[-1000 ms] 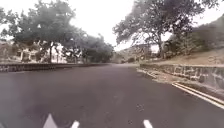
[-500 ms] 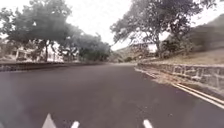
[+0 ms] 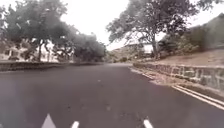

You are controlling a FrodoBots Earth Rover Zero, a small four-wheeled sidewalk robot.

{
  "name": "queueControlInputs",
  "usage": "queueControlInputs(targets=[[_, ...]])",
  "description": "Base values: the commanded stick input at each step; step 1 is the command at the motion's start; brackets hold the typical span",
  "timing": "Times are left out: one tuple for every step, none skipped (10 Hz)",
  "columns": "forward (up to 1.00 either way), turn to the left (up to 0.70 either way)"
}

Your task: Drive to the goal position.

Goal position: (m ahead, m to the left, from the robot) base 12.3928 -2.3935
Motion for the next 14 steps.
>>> queueControlInputs(targets=[[0.50, 0.00], [0.50, 0.00], [0.50, 0.00], [0.50, 0.00], [0.50, 0.00], [0.50, -0.04], [0.50, -0.30], [0.50, -0.50], [0.50, -0.50], [0.50, -0.50], [0.50, -0.50], [0.50, -0.19], [0.50, -0.01], [0.50, 0.00]])
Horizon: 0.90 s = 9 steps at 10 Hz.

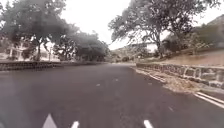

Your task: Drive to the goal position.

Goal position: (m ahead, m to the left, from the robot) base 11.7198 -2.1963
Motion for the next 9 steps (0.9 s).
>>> queueControlInputs(targets=[[0.50, 0.00], [0.50, 0.00], [0.50, 0.00], [0.50, 0.00], [0.50, 0.00], [0.50, 0.00], [0.50, 0.00], [0.50, 0.00], [0.50, 0.00]])
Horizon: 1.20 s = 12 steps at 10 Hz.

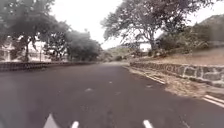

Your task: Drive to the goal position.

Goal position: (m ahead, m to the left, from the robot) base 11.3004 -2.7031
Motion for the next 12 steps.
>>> queueControlInputs(targets=[[0.50, 0.00], [0.50, 0.00], [0.50, 0.00], [0.50, 0.00], [0.50, 0.00], [0.50, 0.00], [0.50, 0.00], [0.50, 0.00], [0.50, -0.18], [0.50, -0.50], [0.50, -0.50], [0.50, -0.50]])
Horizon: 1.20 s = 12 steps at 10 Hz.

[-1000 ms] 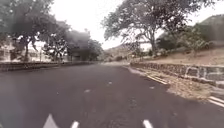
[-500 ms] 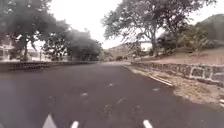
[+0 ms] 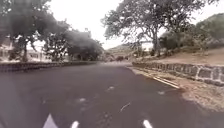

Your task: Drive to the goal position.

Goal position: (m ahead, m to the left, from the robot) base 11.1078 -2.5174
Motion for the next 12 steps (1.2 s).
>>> queueControlInputs(targets=[[0.50, -0.45], [0.50, 0.00], [0.50, 0.00], [0.50, 0.00], [0.50, 0.00], [0.50, 0.00], [0.50, 0.00], [0.50, 0.00], [0.50, 0.00], [0.50, 0.00], [0.50, 0.00], [0.50, 0.00]])
